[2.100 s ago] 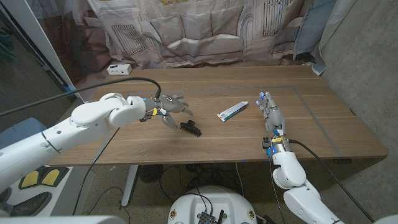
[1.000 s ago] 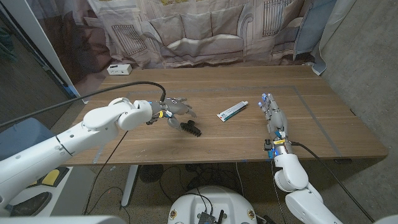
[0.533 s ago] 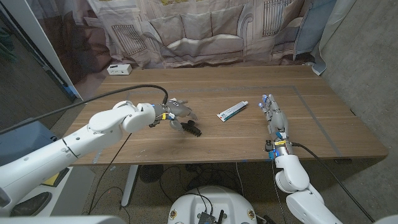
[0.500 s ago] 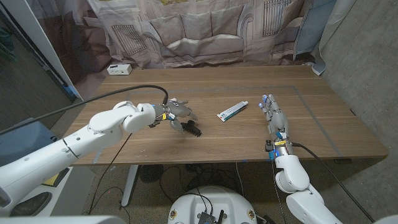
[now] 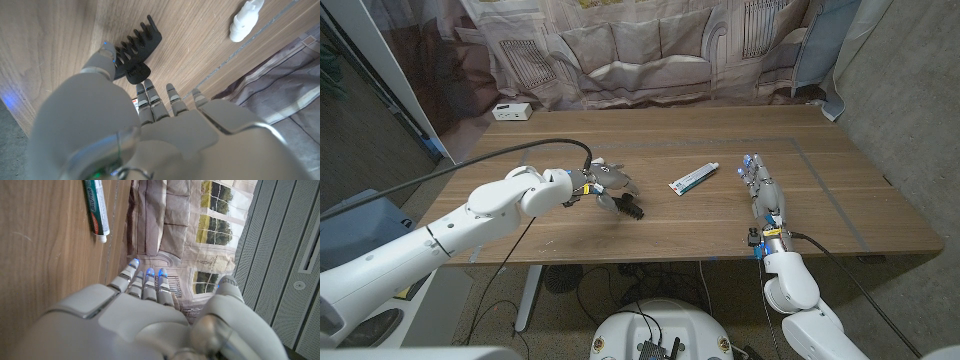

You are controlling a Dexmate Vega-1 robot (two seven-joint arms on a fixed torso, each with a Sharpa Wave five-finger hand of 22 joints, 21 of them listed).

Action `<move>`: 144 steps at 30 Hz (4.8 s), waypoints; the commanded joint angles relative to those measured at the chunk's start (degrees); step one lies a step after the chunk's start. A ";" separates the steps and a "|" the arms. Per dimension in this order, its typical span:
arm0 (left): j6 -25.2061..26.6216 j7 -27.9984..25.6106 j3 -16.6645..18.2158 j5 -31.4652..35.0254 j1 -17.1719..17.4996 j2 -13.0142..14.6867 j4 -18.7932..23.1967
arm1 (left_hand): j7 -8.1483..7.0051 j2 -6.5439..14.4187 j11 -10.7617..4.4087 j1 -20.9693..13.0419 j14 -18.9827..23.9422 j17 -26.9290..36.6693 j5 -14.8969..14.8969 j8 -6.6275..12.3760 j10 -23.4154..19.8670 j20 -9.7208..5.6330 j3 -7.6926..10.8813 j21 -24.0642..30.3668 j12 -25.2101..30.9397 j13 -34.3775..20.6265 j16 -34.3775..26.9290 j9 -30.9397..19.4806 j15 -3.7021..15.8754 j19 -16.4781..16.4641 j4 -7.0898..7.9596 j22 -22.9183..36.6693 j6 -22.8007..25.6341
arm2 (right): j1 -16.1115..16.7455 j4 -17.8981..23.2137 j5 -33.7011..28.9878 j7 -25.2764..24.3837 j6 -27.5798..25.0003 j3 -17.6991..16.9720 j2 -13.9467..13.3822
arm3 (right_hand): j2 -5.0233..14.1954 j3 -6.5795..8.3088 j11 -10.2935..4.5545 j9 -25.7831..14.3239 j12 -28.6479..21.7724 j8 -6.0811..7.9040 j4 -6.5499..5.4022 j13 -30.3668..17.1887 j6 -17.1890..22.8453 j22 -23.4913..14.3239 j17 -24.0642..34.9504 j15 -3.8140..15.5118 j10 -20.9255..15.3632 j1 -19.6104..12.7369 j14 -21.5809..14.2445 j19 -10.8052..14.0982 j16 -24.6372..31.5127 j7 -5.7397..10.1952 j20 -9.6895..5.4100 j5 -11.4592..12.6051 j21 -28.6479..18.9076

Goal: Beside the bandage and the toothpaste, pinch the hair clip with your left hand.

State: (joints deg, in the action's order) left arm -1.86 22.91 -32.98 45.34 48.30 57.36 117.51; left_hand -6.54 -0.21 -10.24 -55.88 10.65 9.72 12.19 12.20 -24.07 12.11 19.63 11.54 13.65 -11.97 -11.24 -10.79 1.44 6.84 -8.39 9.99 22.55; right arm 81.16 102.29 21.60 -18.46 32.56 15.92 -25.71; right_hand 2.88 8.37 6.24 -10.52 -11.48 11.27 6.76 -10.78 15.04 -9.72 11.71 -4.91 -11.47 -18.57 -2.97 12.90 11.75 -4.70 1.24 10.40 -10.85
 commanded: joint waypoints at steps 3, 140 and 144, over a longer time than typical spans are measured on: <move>0.61 -2.16 -0.11 -0.04 -0.11 -0.53 -0.68 | 0.15 0.53 0.04 -1.00 1.49 0.10 -0.21 0.65 -1.70 0.05 0.37 0.28 0.82 -0.10 -0.34 -0.13 0.45 -1.04 -0.43 0.21 1.78 | 0.06 0.17 0.28 -0.06 -0.69 -0.08 -0.10 | 0.25 -0.02 0.06 -0.18 -0.01 -0.02 0.32 -0.17 0.63 -0.13 0.21 -0.26 -0.65 -0.07 -0.22 0.16 0.27 0.17 0.48 -0.22 -0.15; -1.08 -10.68 3.58 -8.01 0.65 0.40 -0.99 | 1.75 4.54 -2.18 -10.26 31.34 1.48 -2.01 16.95 -35.38 0.19 -2.16 0.06 14.64 -26.54 -6.37 -7.59 8.50 -14.45 -1.09 0.09 36.23 | -2.96 -2.03 -0.19 -2.14 -2.29 1.72 1.80 | 0.31 -0.18 -0.66 -0.19 0.09 -0.12 0.49 -0.26 0.76 -0.20 0.32 -0.50 -1.20 0.50 -0.58 -1.03 0.38 0.75 2.58 -0.22 -0.15; -1.54 -11.06 3.41 -7.52 0.36 0.32 -1.32 | 1.83 4.34 -2.18 -10.43 31.82 1.66 -2.07 17.29 -35.76 0.17 -2.37 0.06 14.80 -27.11 -6.73 -7.54 8.83 -14.70 -1.06 0.09 36.63 | -3.07 -1.95 -0.45 -2.26 -2.38 1.75 1.71 | 0.35 -0.18 -0.62 -0.19 0.10 -0.12 0.48 -0.26 0.75 -0.21 0.33 -0.52 -1.19 0.53 -0.60 -1.07 0.39 0.74 2.58 -0.22 -0.15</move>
State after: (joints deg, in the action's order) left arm -2.02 13.10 -29.48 37.57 49.20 57.77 117.12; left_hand -4.00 1.60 -7.78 -63.31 41.81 11.09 10.13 29.04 -52.14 12.12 17.07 11.21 27.46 -36.33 -17.55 -18.24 4.28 -7.53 -9.18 10.01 50.69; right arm 78.56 100.33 21.53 -20.26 30.52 17.46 -24.12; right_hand 3.19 8.15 5.63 -10.52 -11.48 11.27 6.95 -10.77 15.65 -9.73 11.86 -5.42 -12.49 -18.26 -3.47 11.77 11.75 -4.09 3.60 10.16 -10.85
